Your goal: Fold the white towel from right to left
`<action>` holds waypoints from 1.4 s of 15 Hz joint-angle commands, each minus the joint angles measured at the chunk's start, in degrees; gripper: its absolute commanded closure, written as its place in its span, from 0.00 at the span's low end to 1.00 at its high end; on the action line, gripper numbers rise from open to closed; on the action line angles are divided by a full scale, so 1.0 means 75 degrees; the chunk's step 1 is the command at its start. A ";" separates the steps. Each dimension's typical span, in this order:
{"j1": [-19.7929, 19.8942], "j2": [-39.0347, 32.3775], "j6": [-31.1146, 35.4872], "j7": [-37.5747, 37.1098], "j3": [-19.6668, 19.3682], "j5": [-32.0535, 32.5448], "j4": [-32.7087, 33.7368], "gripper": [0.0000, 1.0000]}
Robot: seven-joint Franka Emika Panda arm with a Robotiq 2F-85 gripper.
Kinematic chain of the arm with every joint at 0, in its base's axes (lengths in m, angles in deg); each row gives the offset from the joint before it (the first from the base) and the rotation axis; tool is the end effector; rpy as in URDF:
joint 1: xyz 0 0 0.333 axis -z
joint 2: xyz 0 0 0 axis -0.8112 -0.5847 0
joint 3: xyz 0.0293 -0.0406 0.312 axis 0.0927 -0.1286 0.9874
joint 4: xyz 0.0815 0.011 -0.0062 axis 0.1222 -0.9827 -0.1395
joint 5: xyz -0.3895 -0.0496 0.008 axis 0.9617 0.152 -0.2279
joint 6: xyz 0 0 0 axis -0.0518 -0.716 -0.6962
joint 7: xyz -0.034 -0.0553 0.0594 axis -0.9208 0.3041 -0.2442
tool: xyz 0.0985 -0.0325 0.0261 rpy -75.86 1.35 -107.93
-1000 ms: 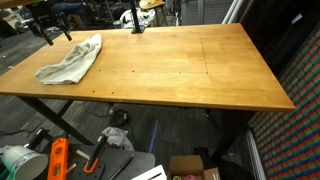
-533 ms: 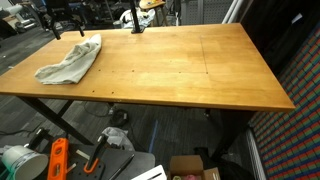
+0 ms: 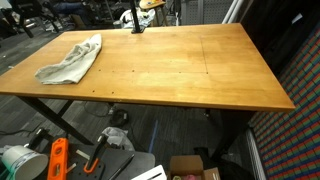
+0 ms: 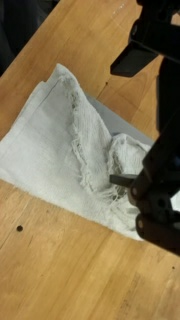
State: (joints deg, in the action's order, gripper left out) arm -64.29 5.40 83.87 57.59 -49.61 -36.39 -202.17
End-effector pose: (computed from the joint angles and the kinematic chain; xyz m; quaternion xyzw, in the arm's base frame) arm 0.5086 0.2044 0.3814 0.9543 0.2982 -0.0215 0.0025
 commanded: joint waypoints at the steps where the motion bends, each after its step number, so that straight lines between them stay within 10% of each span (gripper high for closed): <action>1: -0.0396 0.0448 0.0553 -0.0642 0.0254 0.0333 -0.0383 0.00; 14: -0.0658 0.0170 0.1045 -0.2023 0.0368 0.0799 -0.0140 0.00; 21: -0.1254 -0.1680 -0.0421 -0.4103 0.0406 0.2201 0.1911 0.00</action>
State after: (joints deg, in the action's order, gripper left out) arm -71.40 0.28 84.74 30.46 -46.41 -22.65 -196.72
